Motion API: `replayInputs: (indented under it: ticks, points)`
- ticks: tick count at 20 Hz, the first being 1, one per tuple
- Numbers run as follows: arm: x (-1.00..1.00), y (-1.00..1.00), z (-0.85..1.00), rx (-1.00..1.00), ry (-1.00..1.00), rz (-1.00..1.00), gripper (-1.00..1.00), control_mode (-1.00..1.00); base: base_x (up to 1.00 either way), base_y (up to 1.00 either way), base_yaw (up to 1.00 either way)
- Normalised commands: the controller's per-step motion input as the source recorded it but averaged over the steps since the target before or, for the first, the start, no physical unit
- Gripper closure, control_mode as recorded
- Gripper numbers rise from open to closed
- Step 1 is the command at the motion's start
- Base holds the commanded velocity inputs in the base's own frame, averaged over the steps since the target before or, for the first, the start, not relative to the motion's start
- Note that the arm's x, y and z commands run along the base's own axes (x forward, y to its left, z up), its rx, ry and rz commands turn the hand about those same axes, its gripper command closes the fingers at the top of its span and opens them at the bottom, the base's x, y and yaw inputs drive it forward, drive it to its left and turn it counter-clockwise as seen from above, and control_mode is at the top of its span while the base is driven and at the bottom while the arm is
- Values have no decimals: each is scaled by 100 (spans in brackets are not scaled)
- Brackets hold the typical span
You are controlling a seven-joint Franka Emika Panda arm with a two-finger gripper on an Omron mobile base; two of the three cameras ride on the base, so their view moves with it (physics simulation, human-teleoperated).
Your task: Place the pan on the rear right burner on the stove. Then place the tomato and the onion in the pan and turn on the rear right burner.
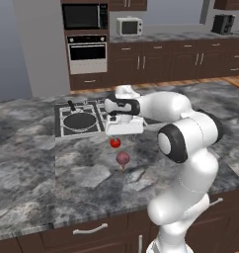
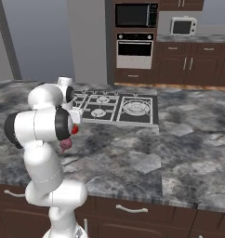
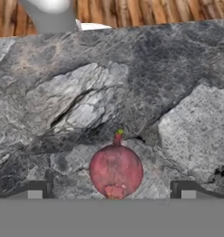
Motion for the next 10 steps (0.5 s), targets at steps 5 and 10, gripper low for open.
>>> replayInputs:
  ticks: [5,10]
  points:
    - [39,8,-26,0,7,0,-100,-100,0,0,0]
    - [-11,0,-29,0,11,0,-100,-100,0,0,0]
